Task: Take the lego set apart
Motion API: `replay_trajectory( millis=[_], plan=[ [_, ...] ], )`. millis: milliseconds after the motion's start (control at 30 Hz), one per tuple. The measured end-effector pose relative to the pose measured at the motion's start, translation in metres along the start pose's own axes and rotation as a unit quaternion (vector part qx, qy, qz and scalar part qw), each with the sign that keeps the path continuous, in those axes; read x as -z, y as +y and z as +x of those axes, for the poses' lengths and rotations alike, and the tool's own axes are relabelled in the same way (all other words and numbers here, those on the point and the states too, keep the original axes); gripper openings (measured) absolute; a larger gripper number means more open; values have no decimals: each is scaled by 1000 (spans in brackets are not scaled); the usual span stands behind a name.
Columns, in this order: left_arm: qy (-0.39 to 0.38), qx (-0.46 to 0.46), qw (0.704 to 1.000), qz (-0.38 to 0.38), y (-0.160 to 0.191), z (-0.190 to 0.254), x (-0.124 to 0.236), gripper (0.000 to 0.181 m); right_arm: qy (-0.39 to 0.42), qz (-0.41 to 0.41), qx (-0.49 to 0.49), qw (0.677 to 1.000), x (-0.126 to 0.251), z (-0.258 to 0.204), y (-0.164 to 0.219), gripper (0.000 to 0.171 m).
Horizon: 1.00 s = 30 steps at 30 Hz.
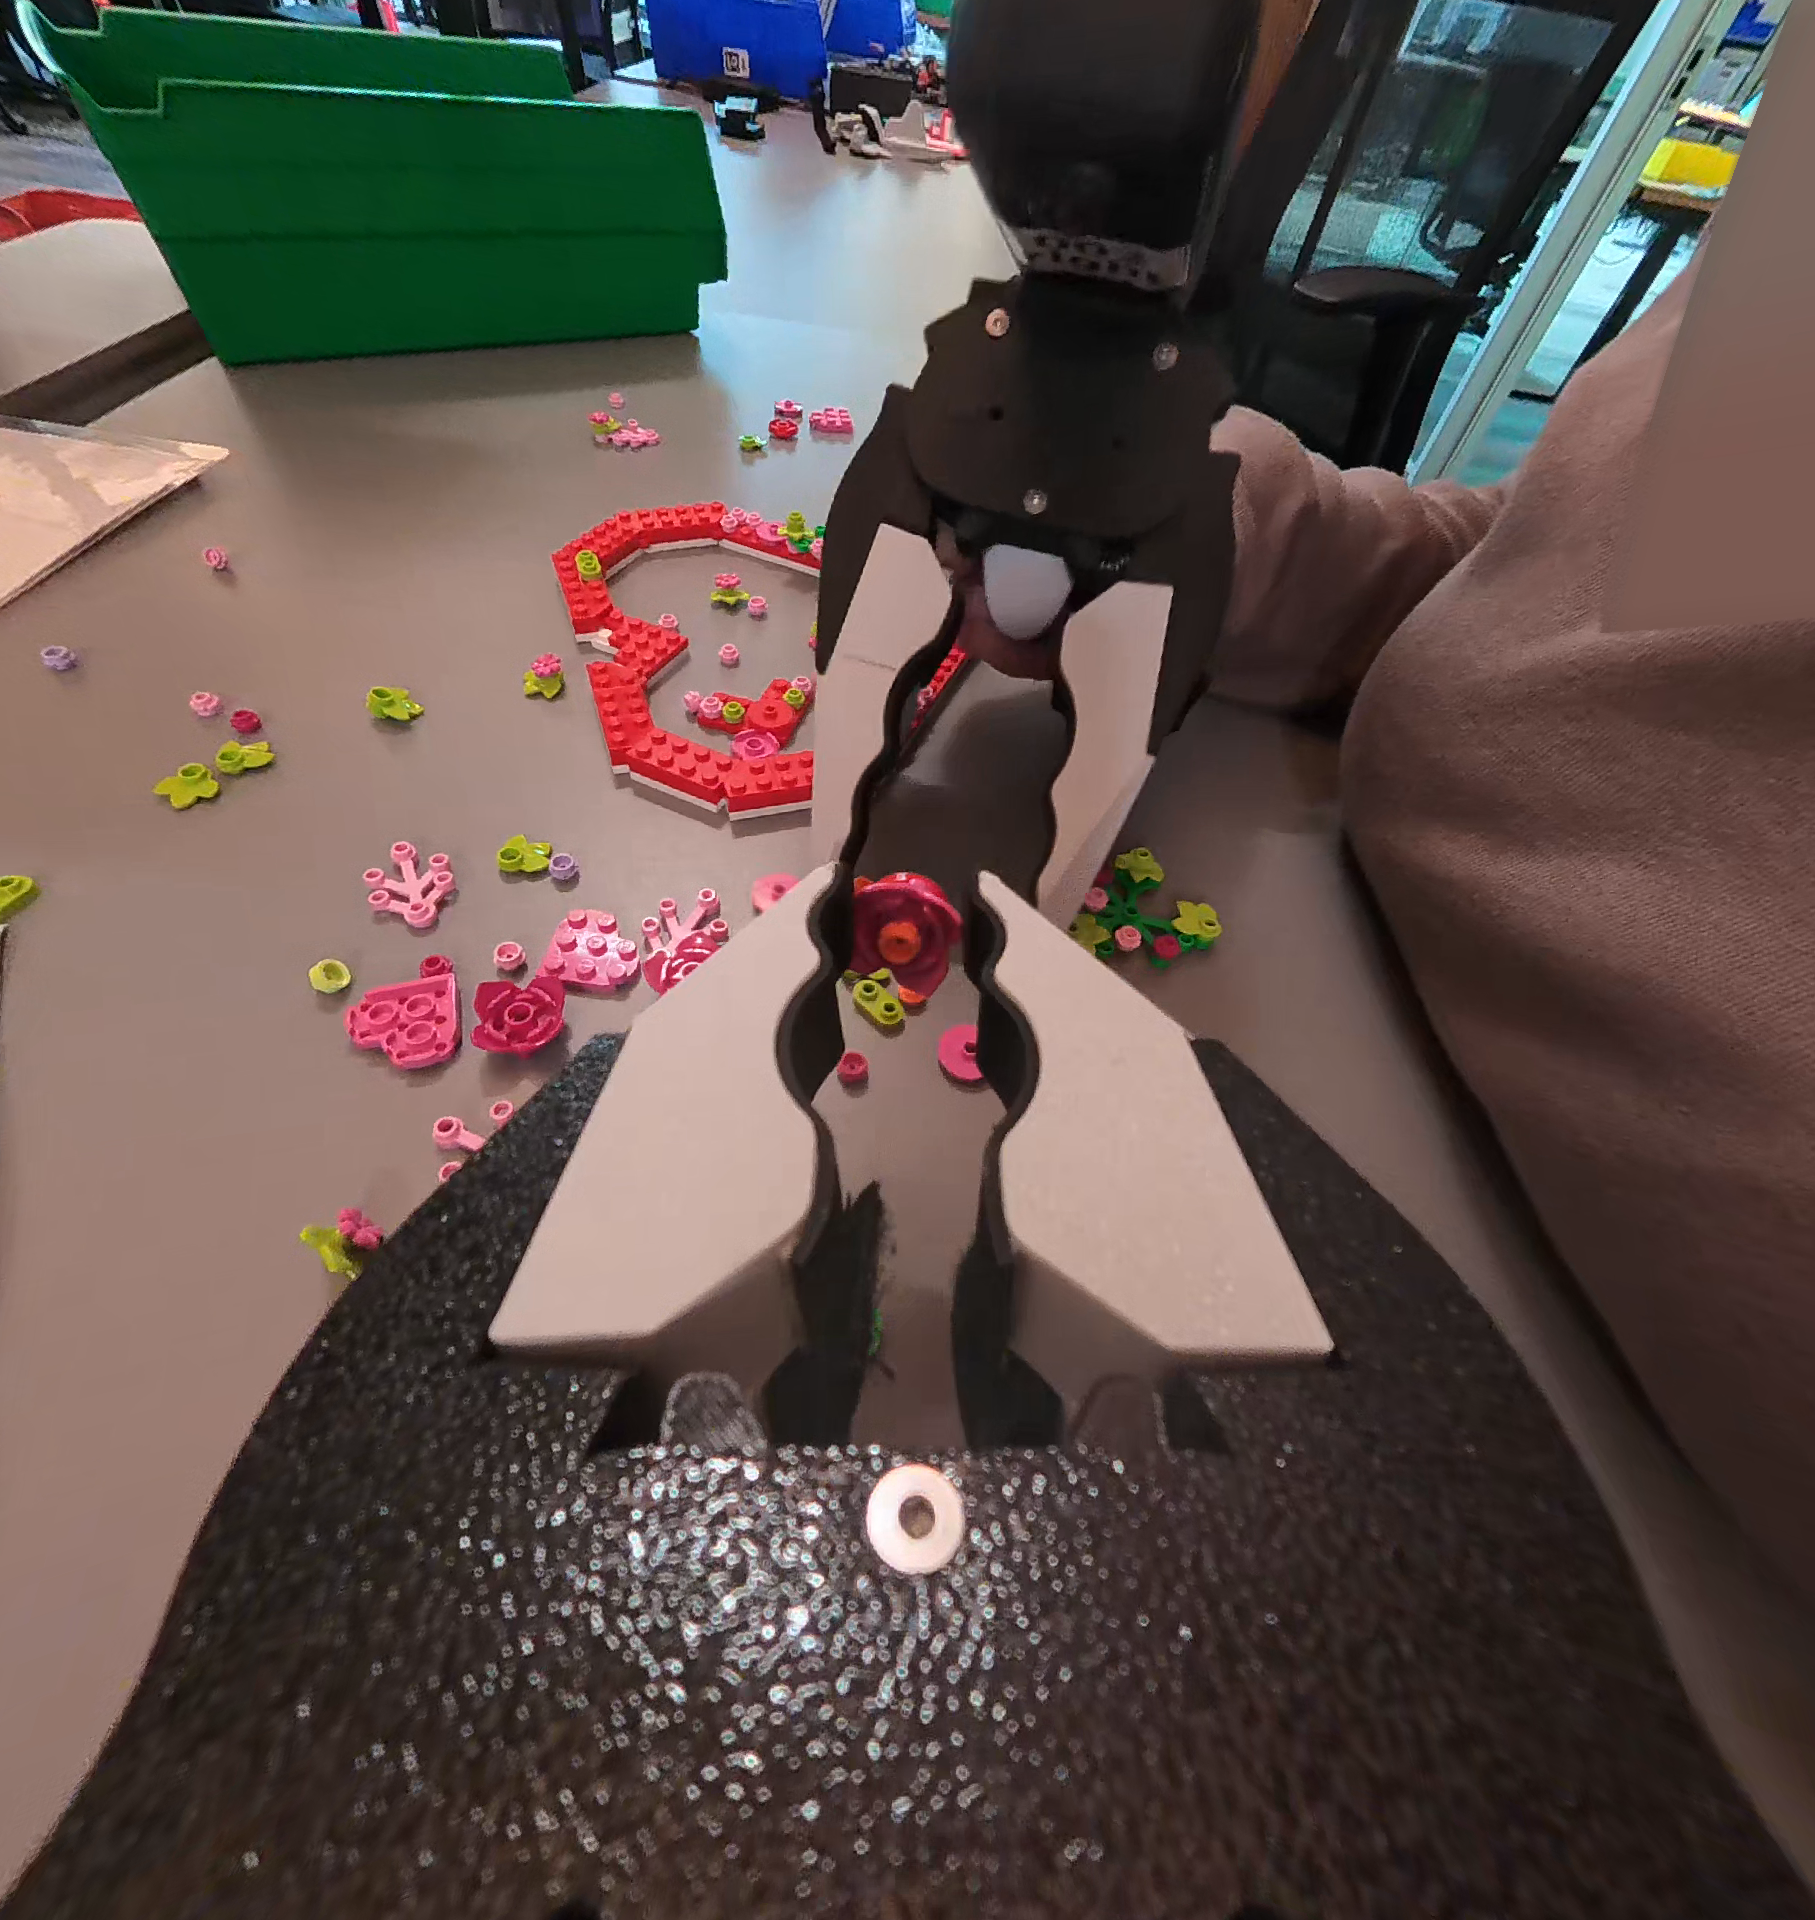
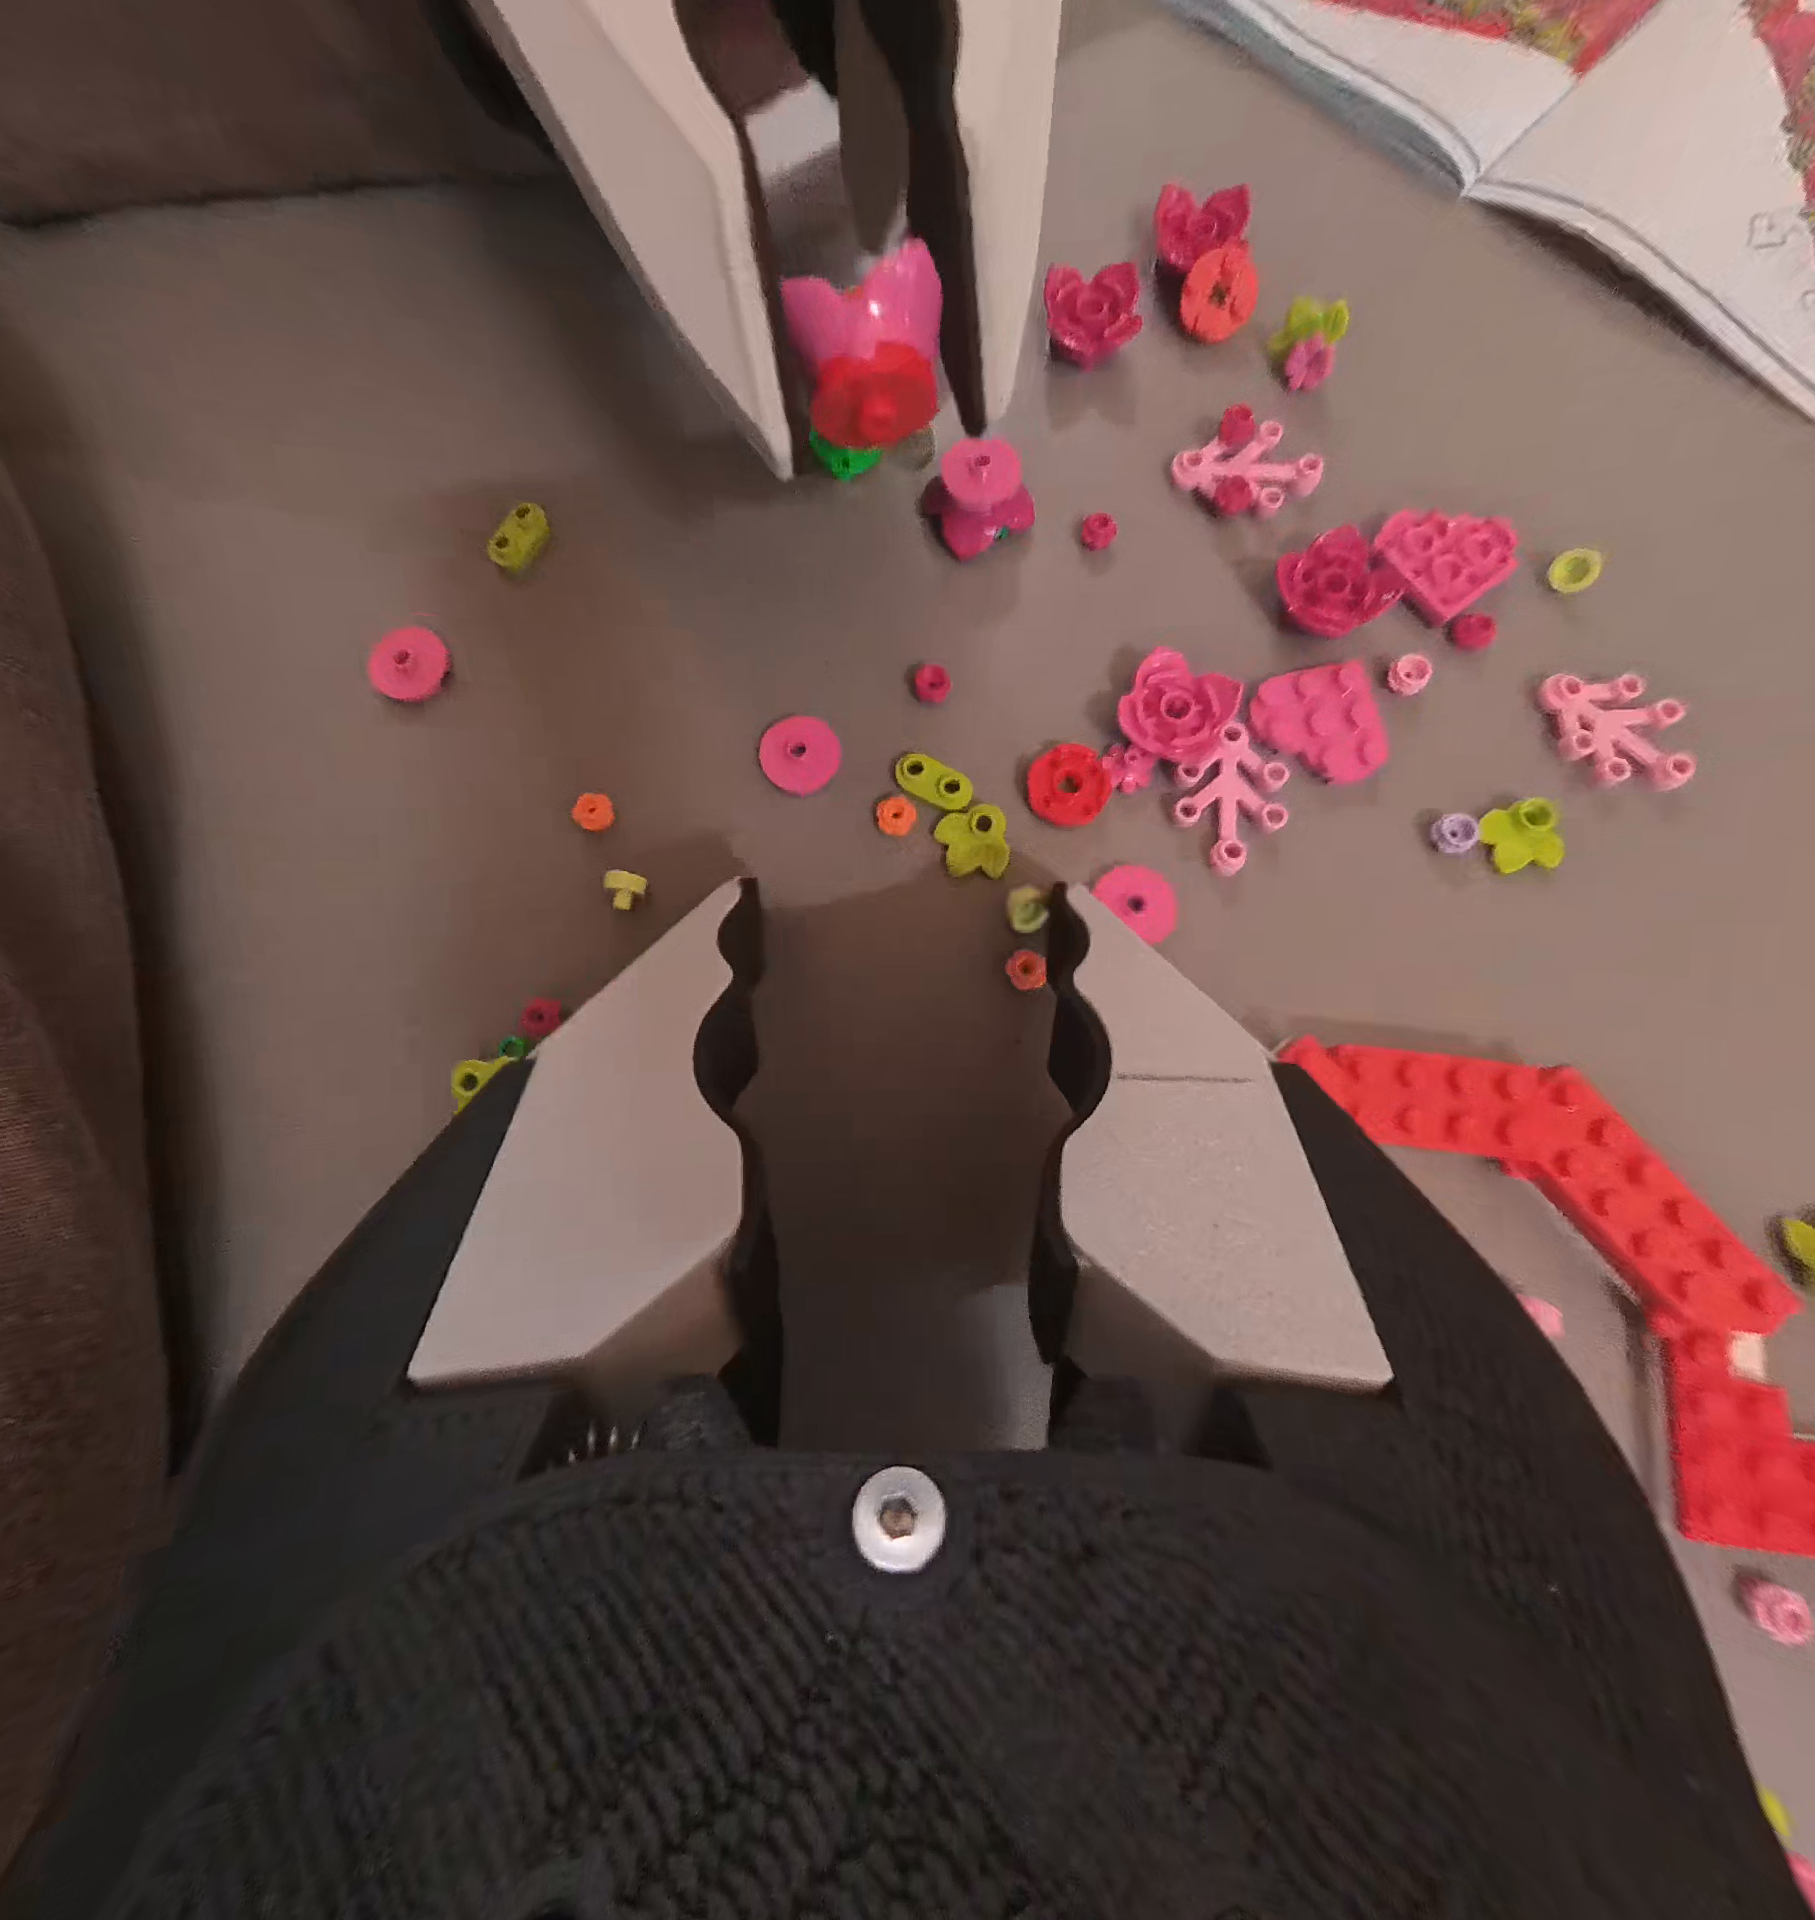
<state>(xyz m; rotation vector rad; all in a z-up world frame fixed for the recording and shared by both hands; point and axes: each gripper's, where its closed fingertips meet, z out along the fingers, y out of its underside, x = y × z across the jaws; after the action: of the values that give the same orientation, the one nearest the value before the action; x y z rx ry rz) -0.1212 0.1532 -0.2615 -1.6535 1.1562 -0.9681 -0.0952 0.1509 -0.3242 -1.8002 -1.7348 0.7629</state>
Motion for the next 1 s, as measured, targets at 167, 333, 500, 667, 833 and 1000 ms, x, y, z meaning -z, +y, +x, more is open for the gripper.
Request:
replay_trajectory(
  millis=[167, 333, 500, 667, 833, 1000],
  plan=[
    [-11, -24, 1000, 3, -1, 0, -1, 17, -10, 31, -13, 999, 6, -1, -9, 55],
    [-31, -114, 993, 17, -9, 10, -4, 18, -76, 187, -68, 977, 29, -13, -58, 37],
    [-57, -198, 978, 31, -16, 18, -6, 17, -180, 271, -206, 923, 43, -12, -77, 27],
    [-76, -237, 967, 58, -27, 22, -4, 17, -263, 289, -280, 877, 43, -18, -83, 23],
    [-76, -241, 966, 60, -27, 24, -6, 17, -294, 296, -302, 857, 43, -21, -85, 16],
    [-40, -228, 972, 46, -28, 34, -5, 16, -295, 276, -260, 877, 47, -30, -82, 14]
  ],
)
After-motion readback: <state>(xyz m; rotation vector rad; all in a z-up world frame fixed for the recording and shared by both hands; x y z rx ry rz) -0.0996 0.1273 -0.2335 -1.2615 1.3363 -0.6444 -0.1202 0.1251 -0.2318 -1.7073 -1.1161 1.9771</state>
